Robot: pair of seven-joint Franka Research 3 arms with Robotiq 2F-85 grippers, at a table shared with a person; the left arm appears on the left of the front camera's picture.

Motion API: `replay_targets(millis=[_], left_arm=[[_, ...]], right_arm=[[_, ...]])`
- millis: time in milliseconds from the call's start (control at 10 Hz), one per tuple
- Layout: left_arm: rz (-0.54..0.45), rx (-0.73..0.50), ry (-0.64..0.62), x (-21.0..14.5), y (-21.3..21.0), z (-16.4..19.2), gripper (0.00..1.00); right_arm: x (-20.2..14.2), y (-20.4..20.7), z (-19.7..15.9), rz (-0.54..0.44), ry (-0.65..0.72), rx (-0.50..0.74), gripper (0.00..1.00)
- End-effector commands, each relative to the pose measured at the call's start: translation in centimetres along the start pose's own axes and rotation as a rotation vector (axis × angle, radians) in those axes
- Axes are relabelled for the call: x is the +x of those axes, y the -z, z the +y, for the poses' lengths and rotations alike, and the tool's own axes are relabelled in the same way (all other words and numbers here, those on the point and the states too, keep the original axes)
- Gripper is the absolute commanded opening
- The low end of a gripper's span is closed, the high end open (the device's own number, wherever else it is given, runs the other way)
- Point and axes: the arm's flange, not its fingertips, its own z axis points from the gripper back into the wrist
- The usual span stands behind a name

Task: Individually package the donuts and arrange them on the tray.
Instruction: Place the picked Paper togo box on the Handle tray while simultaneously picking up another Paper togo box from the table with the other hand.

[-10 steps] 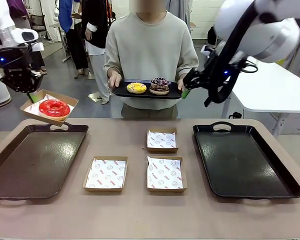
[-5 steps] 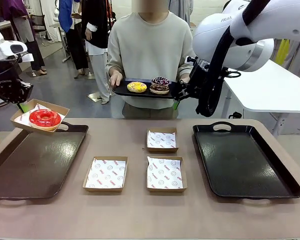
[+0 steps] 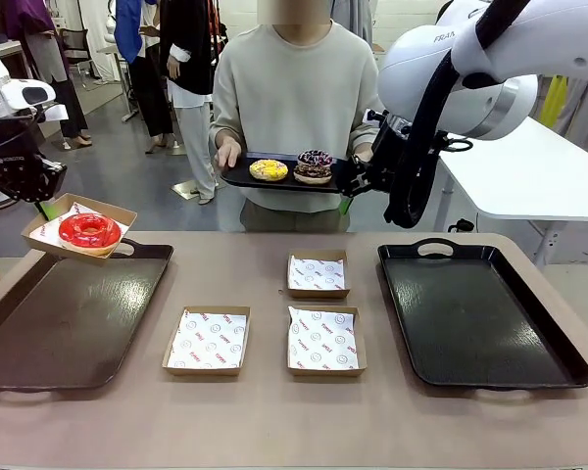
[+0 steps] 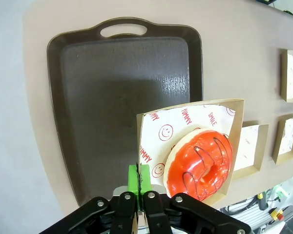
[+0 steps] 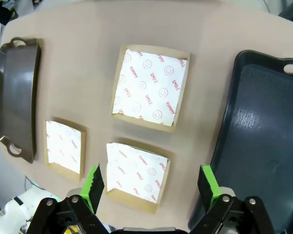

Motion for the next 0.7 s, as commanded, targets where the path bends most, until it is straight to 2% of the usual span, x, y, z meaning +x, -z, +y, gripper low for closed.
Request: replay_targets(millis=[0,200,400,600], left_arm=[[-0.003,-0.001,-0.001,0.1,-0.3,-0.1,0.01],[0.000,0.000,0.000,0.0,0.0,0.0,0.01],[-0.028,0.062,-0.010,0.4,1.6,0.3,0.01],[-0.003,0.049,-0.012,0.7,2.9,1.3,0.01]], right_arm=[[0.0,0.0,0.0,-0.001,-0.001,0.000,1.00],[0.0,0.0,0.0,0.000,0.000,0.000,1.00],[1.3,2.7,1.0,0.001,0.021,-0.095,1.00],[2.7,5.5,1.7,-0.001,0.061,-0.190,1.00]])
